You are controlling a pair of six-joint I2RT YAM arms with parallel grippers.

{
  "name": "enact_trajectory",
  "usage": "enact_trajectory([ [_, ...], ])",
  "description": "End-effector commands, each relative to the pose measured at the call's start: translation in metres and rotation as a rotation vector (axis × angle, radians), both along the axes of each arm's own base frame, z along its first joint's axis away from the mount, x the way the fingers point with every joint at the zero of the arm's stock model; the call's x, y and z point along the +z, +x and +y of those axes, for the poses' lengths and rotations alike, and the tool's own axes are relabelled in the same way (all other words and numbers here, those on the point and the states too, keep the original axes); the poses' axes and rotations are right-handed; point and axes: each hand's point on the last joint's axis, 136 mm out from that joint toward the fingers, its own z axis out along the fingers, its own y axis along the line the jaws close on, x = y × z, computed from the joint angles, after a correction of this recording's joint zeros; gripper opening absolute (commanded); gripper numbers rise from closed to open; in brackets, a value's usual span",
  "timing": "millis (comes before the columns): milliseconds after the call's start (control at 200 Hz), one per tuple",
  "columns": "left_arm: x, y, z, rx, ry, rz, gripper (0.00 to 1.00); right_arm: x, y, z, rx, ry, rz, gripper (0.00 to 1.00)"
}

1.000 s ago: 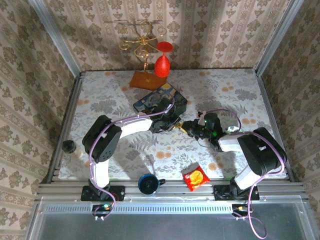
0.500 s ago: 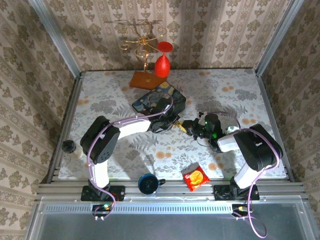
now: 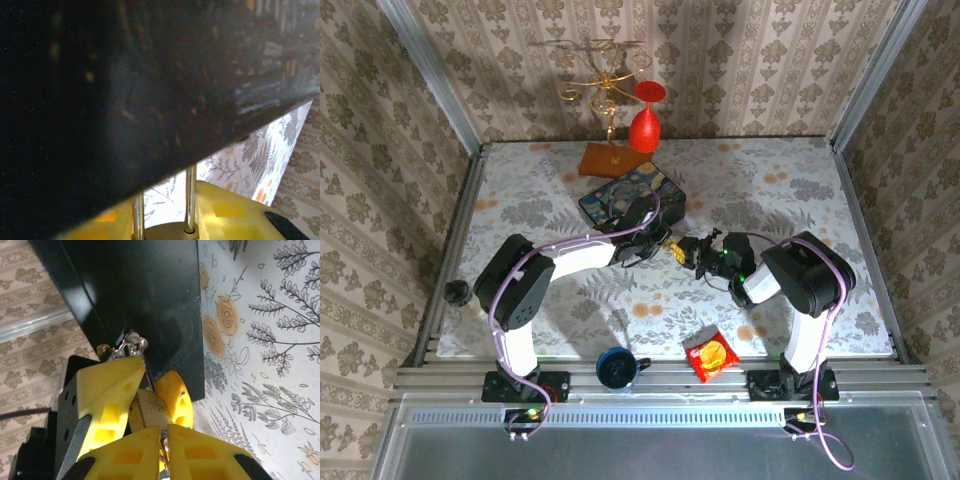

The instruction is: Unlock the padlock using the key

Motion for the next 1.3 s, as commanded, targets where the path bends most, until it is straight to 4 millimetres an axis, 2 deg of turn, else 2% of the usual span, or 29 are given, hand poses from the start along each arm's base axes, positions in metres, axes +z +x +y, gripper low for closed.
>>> enact_trajectory([
  [0,0.077,-0.007,-0.042,-0.099,-0.232,-0.114,0.00,0.006,0.005,0.004,-0.008,-0.043,-0.012,0.32],
  [115,0.071,-0.007,-0.037,-0.085,-0.222,-0.101,0.00,-0.001,-0.003,-0.007,-0.004,-0.179,-0.009,0.40],
  [250,0.066,-0.006,-0.032,-0.073,-0.208,-0.085,0.00,0.007,-0.013,-0.030,-0.009,-0.391,-0.040,0.45],
  [270,0.066,-0.006,-0.031,-0.070,-0.206,-0.084,0.00,0.013,-0.013,-0.034,-0.009,-0.418,-0.060,0.46],
  [325,0.064,-0.006,-0.030,-0.067,-0.201,-0.080,0.00,0.015,-0.020,-0.045,-0.010,-0.513,-0.053,0.49],
  [340,0.064,-0.006,-0.029,-0.066,-0.200,-0.079,0.00,0.026,-0.021,-0.048,-0.017,-0.526,-0.078,0.50],
  [415,0.062,-0.005,-0.028,-0.064,-0.194,-0.075,0.00,0.041,-0.027,-0.061,-0.022,-0.622,-0.117,0.53],
  [565,0.060,-0.005,-0.025,-0.070,-0.173,-0.059,0.00,0.060,-0.040,-0.072,0.051,-0.821,-0.244,0.49],
  [740,0.059,-0.010,-0.023,-0.105,-0.137,-0.028,0.00,0.078,-0.057,-0.071,0.252,-1.309,-0.490,0.43],
  [890,0.061,-0.016,-0.019,-0.143,-0.104,0.018,0.00,0.081,-0.061,-0.062,0.415,-1.578,-0.653,0.38],
  [985,0.062,-0.020,-0.013,-0.160,-0.074,0.056,0.00,0.086,-0.060,-0.058,0.464,-1.686,-0.732,0.37],
  [1131,0.064,-0.024,-0.001,-0.195,-0.020,0.126,0.00,0.095,-0.061,-0.047,0.546,-1.760,-0.822,0.35],
  [1296,0.066,-0.027,0.003,-0.245,0.004,0.209,0.00,0.091,-0.066,-0.033,0.671,-1.841,-0.875,0.34],
])
